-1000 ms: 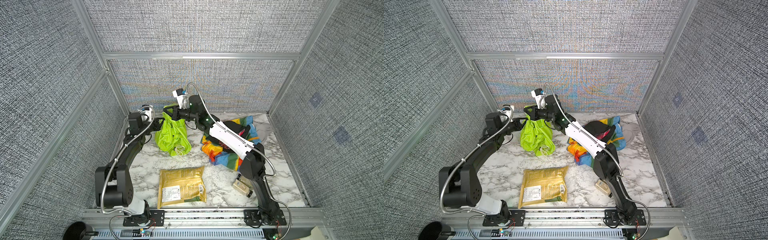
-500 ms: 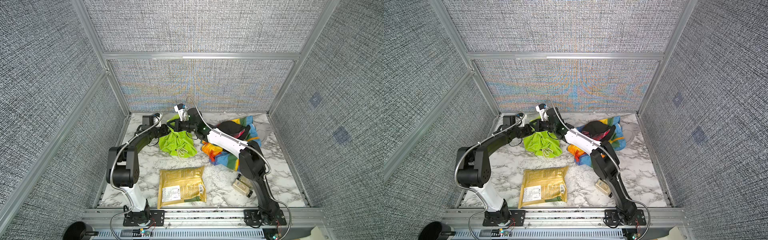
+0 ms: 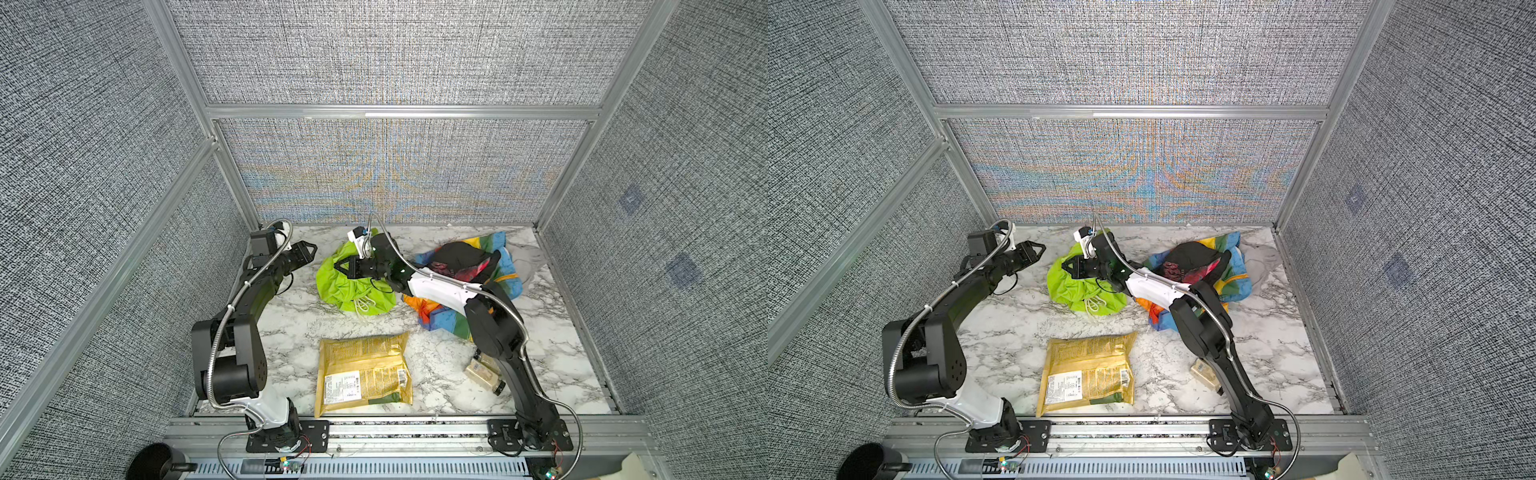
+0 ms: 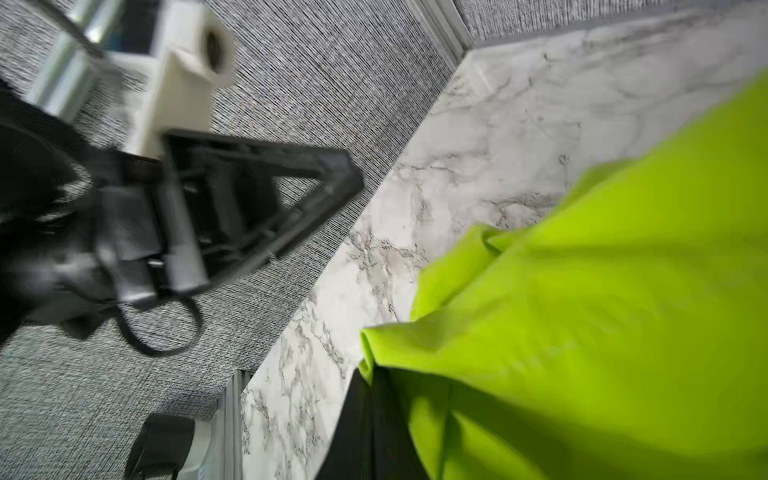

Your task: Pick out a specific cloth from the pile

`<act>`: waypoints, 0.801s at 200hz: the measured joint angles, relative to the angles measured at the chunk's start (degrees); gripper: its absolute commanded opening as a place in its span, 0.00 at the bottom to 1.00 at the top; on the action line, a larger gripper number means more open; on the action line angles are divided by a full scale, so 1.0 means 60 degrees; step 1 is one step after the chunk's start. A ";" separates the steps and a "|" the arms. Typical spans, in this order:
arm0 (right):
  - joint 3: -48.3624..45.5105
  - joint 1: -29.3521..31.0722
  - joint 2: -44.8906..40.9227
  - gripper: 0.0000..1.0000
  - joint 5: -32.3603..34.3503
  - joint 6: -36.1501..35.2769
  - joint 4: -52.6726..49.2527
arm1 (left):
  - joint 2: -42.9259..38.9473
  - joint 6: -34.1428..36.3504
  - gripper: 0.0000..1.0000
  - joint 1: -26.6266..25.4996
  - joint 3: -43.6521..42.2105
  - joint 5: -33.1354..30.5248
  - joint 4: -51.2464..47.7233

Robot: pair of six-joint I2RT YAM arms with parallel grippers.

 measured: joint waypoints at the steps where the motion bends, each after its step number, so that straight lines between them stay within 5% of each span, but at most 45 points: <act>1: 0.0047 0.0015 0.0051 0.00 0.0033 -0.0007 -0.0066 | -0.0007 0.0000 0.50 0.0004 -0.0007 0.0011 0.0018; 75: 0.1690 0.0499 0.2018 0.06 0.0958 -0.0474 -0.2328 | -0.0237 -0.0146 0.50 -0.0004 -0.0280 0.0699 0.0787; 128: 0.1304 0.0499 0.0423 0.40 0.1093 -0.1060 -0.2991 | -0.0142 -0.0302 0.50 -0.0197 -0.0299 0.0896 0.0856; 160: 0.0423 0.0499 -0.1158 0.42 0.1206 -0.1592 -0.2943 | 0.0029 -0.0251 0.50 -0.0641 -0.0211 0.0903 0.0823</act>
